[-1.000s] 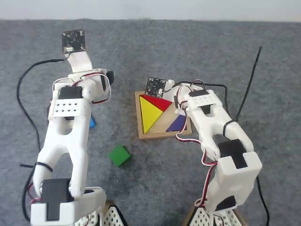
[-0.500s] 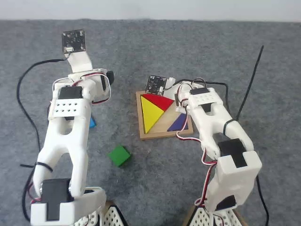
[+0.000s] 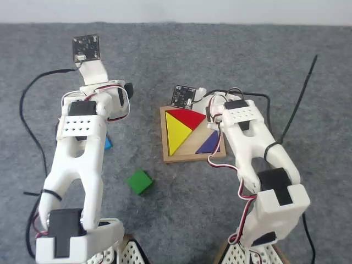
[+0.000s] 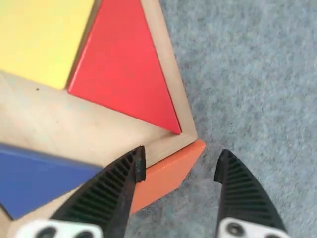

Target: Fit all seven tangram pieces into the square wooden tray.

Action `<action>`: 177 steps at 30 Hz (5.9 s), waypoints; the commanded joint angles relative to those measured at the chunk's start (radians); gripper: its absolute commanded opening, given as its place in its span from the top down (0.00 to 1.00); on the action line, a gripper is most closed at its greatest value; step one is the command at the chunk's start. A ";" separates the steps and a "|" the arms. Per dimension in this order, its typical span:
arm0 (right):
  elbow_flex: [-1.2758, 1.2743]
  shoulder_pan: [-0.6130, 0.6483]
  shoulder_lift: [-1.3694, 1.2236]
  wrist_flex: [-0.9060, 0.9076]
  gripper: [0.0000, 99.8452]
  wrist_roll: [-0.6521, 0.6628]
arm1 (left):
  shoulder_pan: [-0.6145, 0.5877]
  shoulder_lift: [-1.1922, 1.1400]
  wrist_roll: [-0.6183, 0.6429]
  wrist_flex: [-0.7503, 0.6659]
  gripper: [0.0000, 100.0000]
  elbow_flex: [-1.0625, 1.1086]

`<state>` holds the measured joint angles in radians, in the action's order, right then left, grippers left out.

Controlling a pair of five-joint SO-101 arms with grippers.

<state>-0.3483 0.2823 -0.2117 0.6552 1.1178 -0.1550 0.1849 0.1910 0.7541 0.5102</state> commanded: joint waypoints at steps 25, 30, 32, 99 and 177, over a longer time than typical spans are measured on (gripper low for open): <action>-0.230 -0.104 0.012 -0.283 0.75 0.118 | 0.005 0.009 -0.009 -0.017 0.78 -0.005; -0.066 -0.107 -0.147 -0.246 0.76 0.094 | 0.003 0.009 -0.009 -0.017 0.78 -0.005; -0.048 -0.107 -0.179 -0.234 0.77 0.095 | 0.003 0.009 -0.009 -0.017 0.78 -0.005; 0.081 0.096 -0.021 0.088 0.99 -1.323 | 0.008 0.009 -0.009 -0.015 0.78 -0.004; -0.126 -0.021 0.117 -0.022 0.94 -0.534 | 0.005 0.009 -0.011 -0.017 0.78 -0.004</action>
<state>-0.5370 0.2915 -0.0783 0.6475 0.5669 -0.1534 0.1849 0.1910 0.7541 0.5102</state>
